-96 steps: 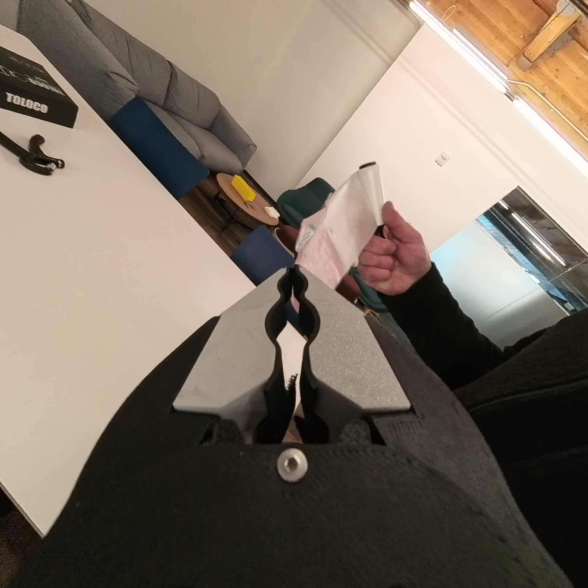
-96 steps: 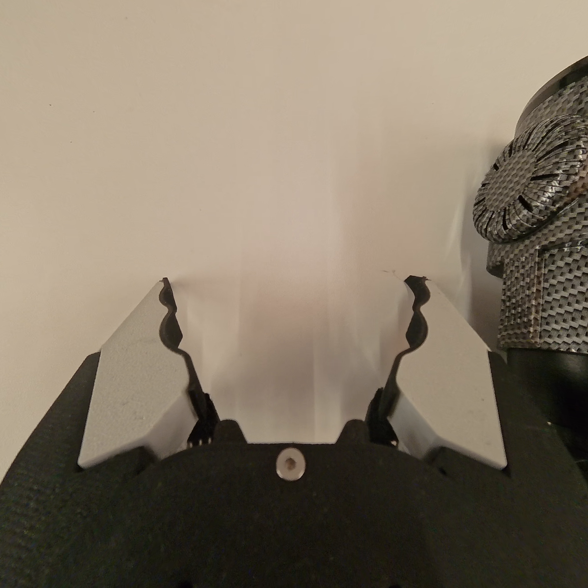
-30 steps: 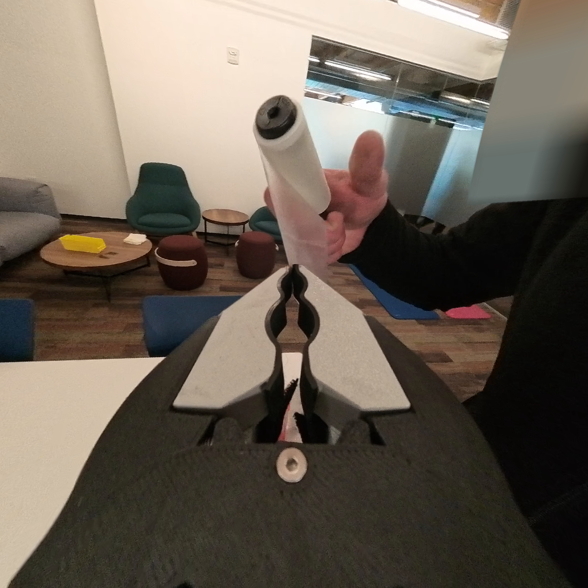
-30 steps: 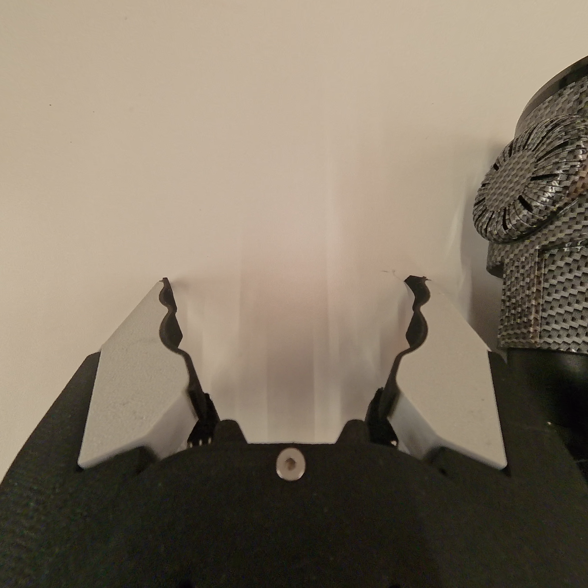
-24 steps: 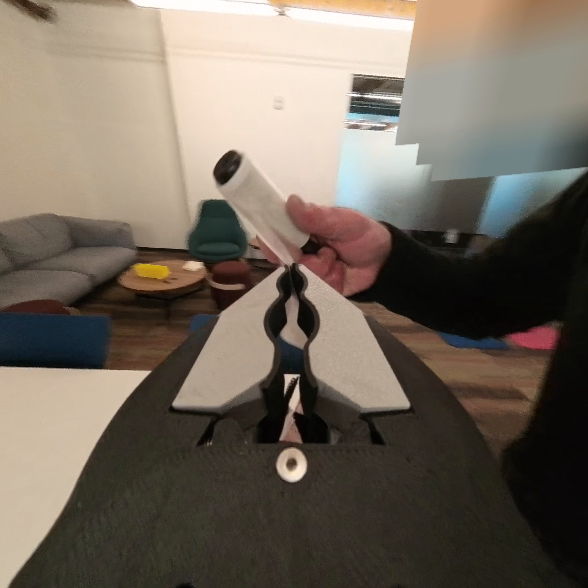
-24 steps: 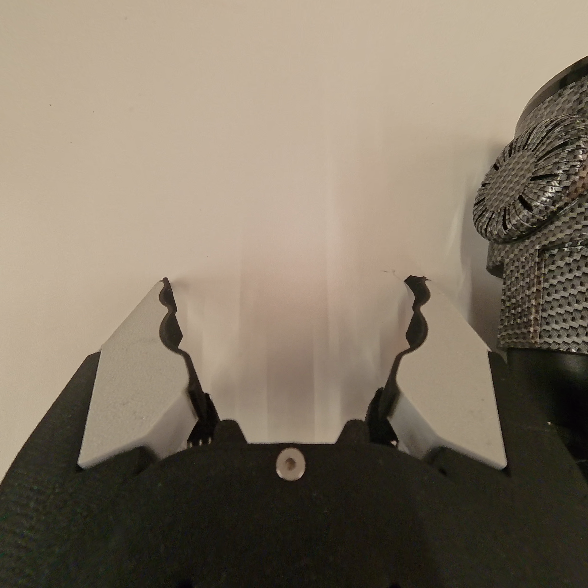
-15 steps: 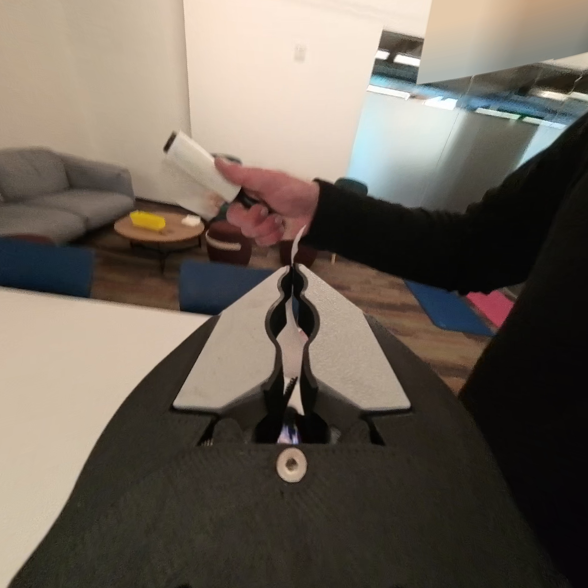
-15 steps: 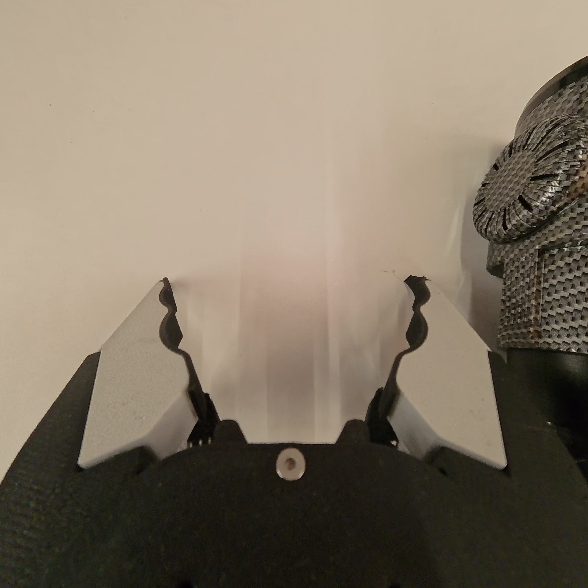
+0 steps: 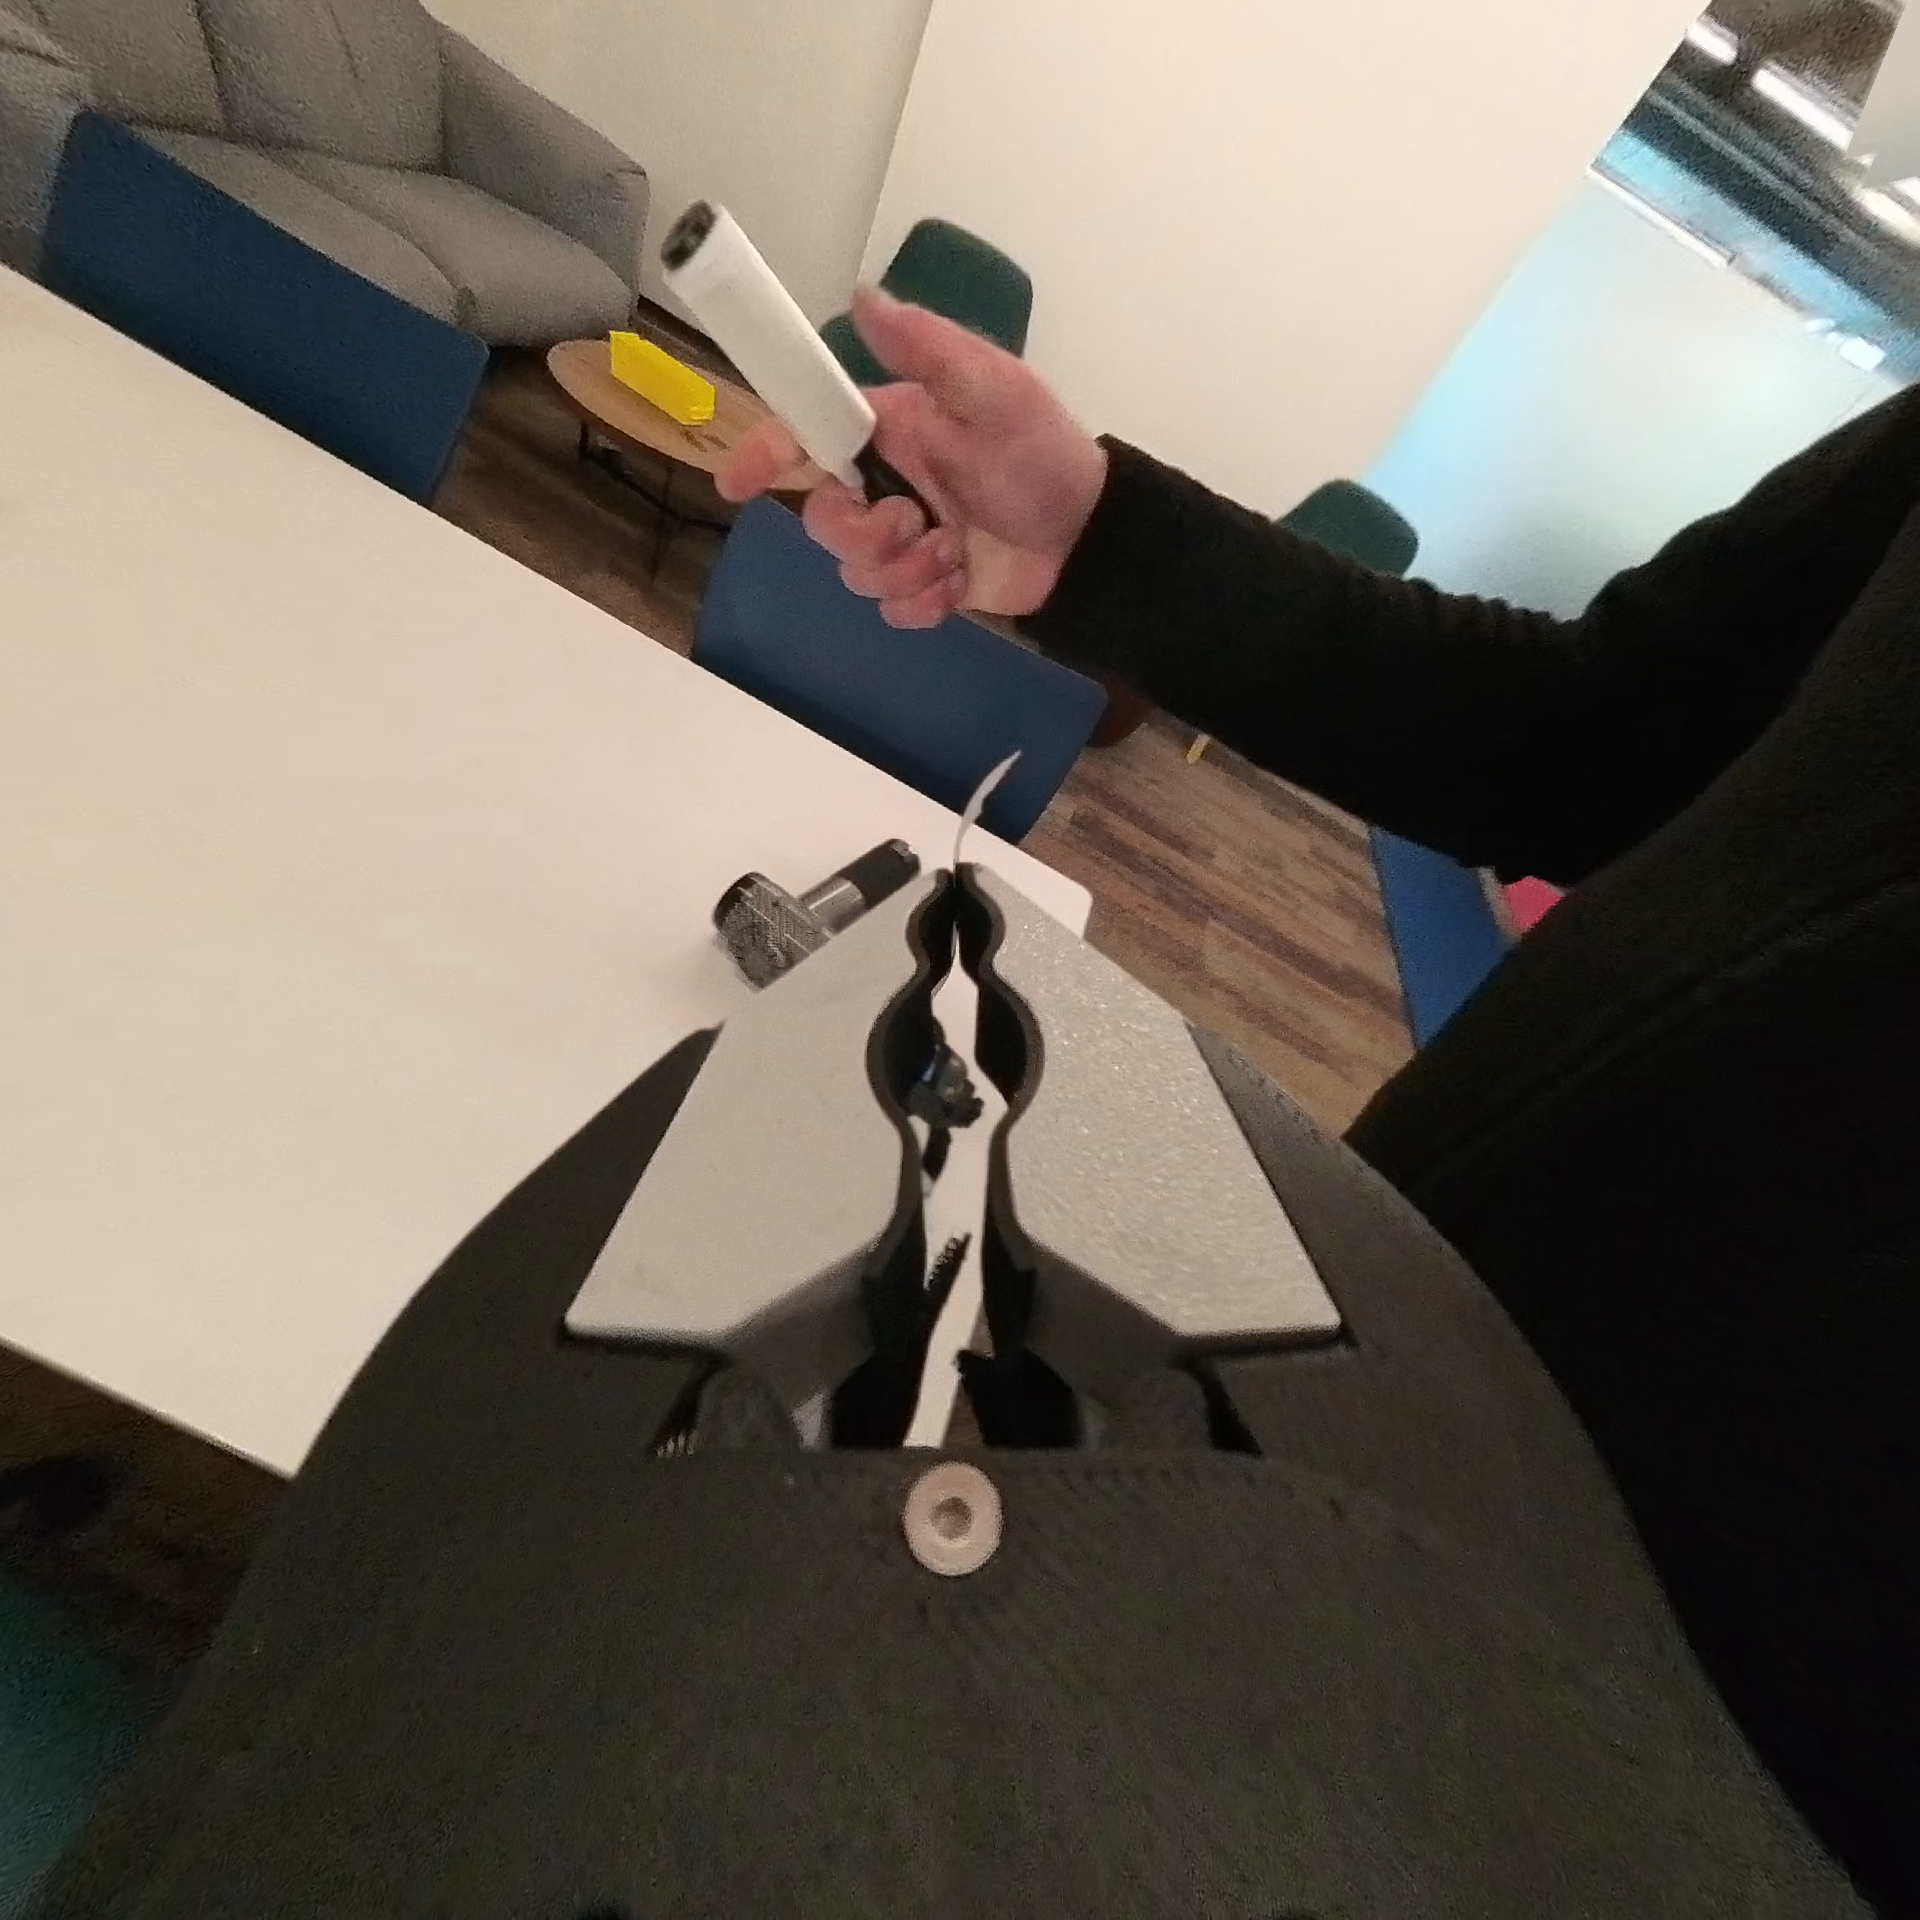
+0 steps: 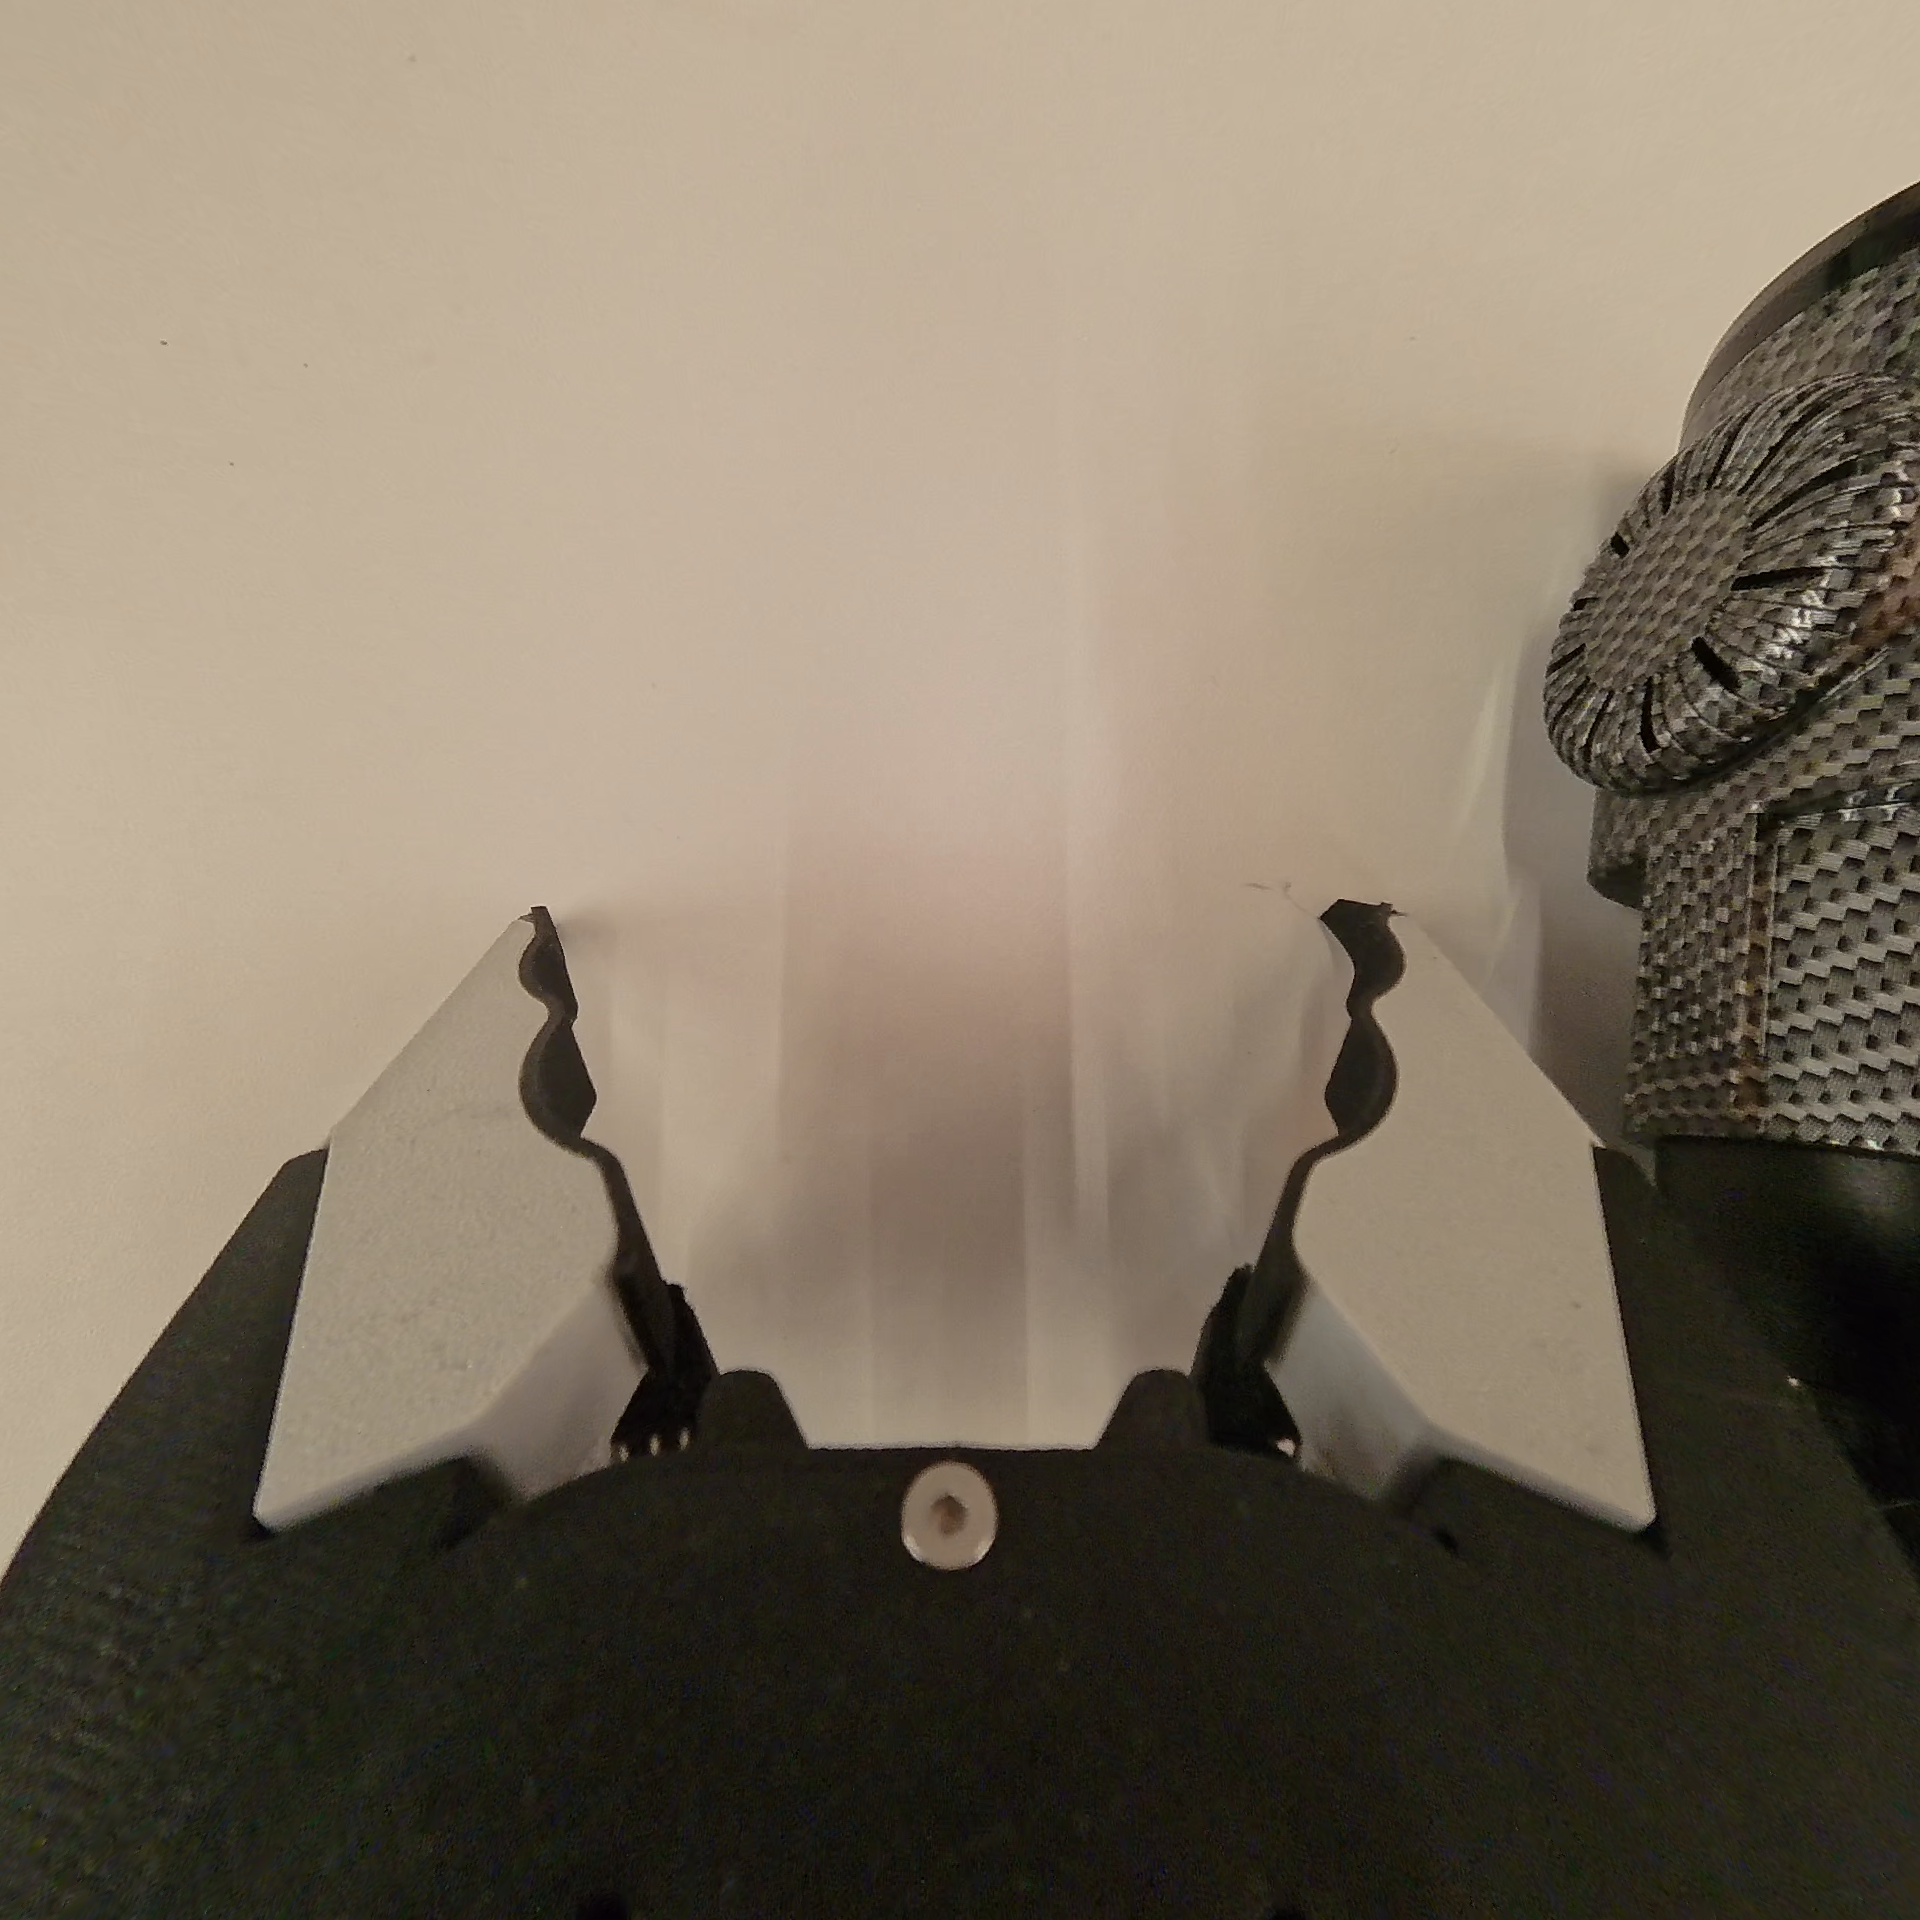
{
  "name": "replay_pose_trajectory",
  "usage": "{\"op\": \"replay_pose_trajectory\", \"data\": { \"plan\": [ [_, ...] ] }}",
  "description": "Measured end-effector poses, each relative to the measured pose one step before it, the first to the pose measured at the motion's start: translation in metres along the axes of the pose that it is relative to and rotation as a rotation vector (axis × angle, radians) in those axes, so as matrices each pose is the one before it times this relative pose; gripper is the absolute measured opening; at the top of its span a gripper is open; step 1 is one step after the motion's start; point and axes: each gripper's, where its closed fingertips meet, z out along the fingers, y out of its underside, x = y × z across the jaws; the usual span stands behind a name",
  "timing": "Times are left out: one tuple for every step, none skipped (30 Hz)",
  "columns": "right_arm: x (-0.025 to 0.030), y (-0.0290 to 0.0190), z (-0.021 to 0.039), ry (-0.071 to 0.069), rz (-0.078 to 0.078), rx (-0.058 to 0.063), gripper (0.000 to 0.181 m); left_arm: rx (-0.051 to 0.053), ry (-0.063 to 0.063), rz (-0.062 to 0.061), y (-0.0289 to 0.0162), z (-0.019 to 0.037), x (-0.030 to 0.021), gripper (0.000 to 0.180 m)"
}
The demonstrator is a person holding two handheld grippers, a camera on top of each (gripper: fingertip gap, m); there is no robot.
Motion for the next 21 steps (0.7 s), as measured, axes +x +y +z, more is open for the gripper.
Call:
{"op": "replay_pose_trajectory", "data": {
  "plan": [
    [0.0, 0.0, 0.0, 0.0, 0.0, 0.0, 0.144, 0.0038, 0.0075, -0.0194, 0.00253, -0.00151, 0.00156, 0.0],
    [0.0, 0.0, 0.0, 0.0, 0.0, 0.0, 0.144, -0.0029, -0.0041, -0.0078, 0.00294, -0.00083, -0.00002, 0.0],
    [0.0, 0.0, 0.0, 0.0, 0.0, 0.0, 0.144, -0.0079, -0.0092, -0.004, 0.00315, -0.00058, -0.00079, 0.0],
    [0.0, 0.0, 0.0, 0.0, 0.0, 0.0, 0.144, -0.0042, -0.0019, -0.005, 0.00237, -0.00054, 0.0001, 0.0],
    [0.0, 0.0, 0.0, 0.0, 0.0, 0.0, 0.144, -0.0028, -0.0002, -0.0056, 0.00242, -0.00025, 0.00002, 0.0],
    [0.0, 0.0, 0.0, 0.0, 0.0, 0.0, 0.144, -0.0058, -0.0039, -0.0058, 0.00342, 0.00002, -0.00091, 0.0],
    [0.0, 0.0, 0.0, 0.0, 0.0, 0.0, 0.144, -0.0089, -0.0035, -0.0081, 0.00434, 0.00049, -0.00119, 0.0],
    [0.0, 0.0, 0.0, 0.0, 0.0, 0.0, 0.144, -0.0081, 0.001, -0.0102, 0.00465, 0.00058, -0.00045, 0.0],
    [0.0, 0.0, 0.0, 0.0, 0.0, 0.0, 0.144, -0.0067, -0.0005, -0.0086, 0.00448, 0.00056, -0.00037, 0.0],
    [-0.0001, 0.00002, -0.00001, 0.0, 0.0, 0.0, 0.144, -0.0089, -0.0033, -0.0066, 0.00475, 0.0006, -0.0007, 0.0],
    [0.0, 0.0, 0.0, 0.0, 0.0, 0.0, 0.144, -0.011, -0.0043, -0.007, 0.00523, 0.00076, -0.00094, 0.0],
    [0.0, 0.0, 0.0, 0.0, 0.0, 0.0, 0.144, -0.0063, -0.0039, -0.0103, 0.00446, 0.00053, -0.00096, 0.0],
    [0.0, 0.0, 0.0, 0.0, 0.0, 0.0, 0.144, -0.0014, -0.0062, -0.013, 0.0038, 0.00034, -0.0016, 0.0],
    [0.0, 0.0, 0.0, 0.0, 0.0, 0.0, 0.144, -0.0049, -0.0089, -0.0142, 0.00444, 0.00035, -0.00251, 0.0],
    [0.0, 0.0, 0.0, 0.0, 0.0, 0.0, 0.144, -0.0048, -0.0048, -0.0177, 0.00469, 0.00035, -0.00228, 0.0],
    [0.0, 0.0, 0.0, 0.0, 0.0, 0.0, 0.144, 0.0058, -0.0042, -0.0215, 0.00302, -0.00021, -0.00238, 0.0],
    [0.0, 0.0, 0.0, 0.0, 0.0, 0.0, 0.144, 0.0118, -0.009, -0.0204, 0.00173, -0.00081, -0.00286, 0.0],
    [0.0, -0.00001, 0.0, 0.0, 0.0, 0.0, 0.144, 0.0103, -0.0099, -0.022, 0.00144, -0.00119, -0.00316, 0.0],
    [0.0, 0.0, 0.0, 0.0, 0.0, 0.0, 0.144, 0.0148, -0.0076, -0.0279, 0.00052, -0.00138, -0.00338, 0.0],
    [0.0, 0.0, 0.0, 0.0, 0.0, 0.0, 0.144, 0.0174, -0.007, -0.0302, -0.00011, -0.00145, -0.00367, 0.0],
    [0.0, 0.0, 0.0, 0.0, 0.0, 0.0, 0.144, 0.0189, -0.0038, -0.026, -0.00077, -0.0015, -0.00315, 0.0]
  ]
}}
